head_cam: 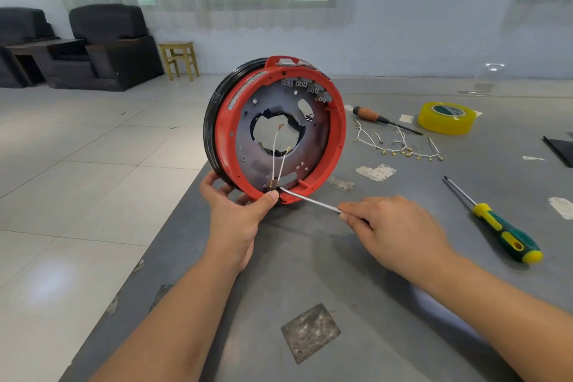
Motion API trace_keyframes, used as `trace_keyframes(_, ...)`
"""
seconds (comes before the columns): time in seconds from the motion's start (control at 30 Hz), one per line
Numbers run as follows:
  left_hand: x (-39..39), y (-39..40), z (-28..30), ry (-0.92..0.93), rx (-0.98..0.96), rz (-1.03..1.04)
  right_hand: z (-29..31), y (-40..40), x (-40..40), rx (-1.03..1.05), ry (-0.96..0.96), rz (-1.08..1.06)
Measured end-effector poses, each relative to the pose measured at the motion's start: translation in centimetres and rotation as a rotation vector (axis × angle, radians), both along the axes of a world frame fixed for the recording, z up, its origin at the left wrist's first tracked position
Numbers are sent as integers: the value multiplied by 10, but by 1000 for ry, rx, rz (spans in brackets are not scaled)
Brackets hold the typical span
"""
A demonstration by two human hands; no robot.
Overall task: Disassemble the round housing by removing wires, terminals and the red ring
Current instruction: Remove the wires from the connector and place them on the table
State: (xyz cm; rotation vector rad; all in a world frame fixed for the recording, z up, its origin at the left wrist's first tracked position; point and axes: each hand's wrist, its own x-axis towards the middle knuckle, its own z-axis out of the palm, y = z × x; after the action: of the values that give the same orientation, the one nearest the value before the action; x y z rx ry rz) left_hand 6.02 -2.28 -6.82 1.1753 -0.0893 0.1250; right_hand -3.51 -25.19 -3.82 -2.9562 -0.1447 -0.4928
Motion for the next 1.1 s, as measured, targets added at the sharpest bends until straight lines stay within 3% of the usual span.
trace_keyframes(0.47,1,-1,-2,-33,53,46,9,24,-15,-339,32,-151)
trace_keyframes(0.8,1,-2,-2,-27,66,62,14,28,-23,-516,-86,-92)
trace_keyframes(0.93,1,-1,-2,-23,60,59,13,24,-21,-518,-240,-38)
trace_keyframes(1.1,0,-2,-1,-10,31,64,12,26,-21,-540,-295,-18)
